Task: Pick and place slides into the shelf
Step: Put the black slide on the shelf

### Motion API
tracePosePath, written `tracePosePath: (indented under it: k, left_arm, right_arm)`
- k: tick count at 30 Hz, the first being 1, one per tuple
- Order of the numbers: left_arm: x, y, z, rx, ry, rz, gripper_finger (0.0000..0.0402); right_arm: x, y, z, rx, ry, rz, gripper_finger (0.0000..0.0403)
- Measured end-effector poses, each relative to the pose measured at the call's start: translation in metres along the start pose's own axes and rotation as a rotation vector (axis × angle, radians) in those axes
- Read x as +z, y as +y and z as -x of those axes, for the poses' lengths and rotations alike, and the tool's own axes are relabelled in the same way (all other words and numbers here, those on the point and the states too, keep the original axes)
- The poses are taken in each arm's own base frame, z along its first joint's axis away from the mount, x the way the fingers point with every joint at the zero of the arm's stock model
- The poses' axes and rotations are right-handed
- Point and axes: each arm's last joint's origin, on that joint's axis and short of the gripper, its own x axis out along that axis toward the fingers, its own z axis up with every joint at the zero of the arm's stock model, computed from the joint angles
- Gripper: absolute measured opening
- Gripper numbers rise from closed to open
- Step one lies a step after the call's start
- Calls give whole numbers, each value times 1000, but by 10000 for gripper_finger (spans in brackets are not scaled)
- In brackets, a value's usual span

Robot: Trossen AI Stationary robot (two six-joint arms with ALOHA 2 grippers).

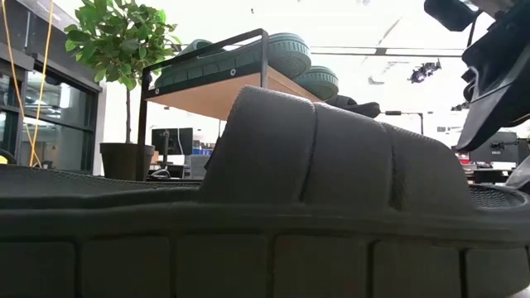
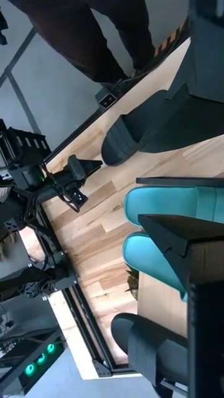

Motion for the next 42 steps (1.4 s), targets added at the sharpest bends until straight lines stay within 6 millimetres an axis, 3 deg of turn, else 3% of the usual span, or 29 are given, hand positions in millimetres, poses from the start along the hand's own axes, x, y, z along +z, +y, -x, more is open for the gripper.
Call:
tracePosePath:
  k: [28, 42]
  left_arm:
    - [0, -1, 0, -19, -5, -34, 161]
    - [0, -1, 0, -19, -2, -58, 161]
  right_arm:
    - [12, 9, -7, -22, 2, -3, 136]
    - [11, 3, -17, -61, 53, -7, 136]
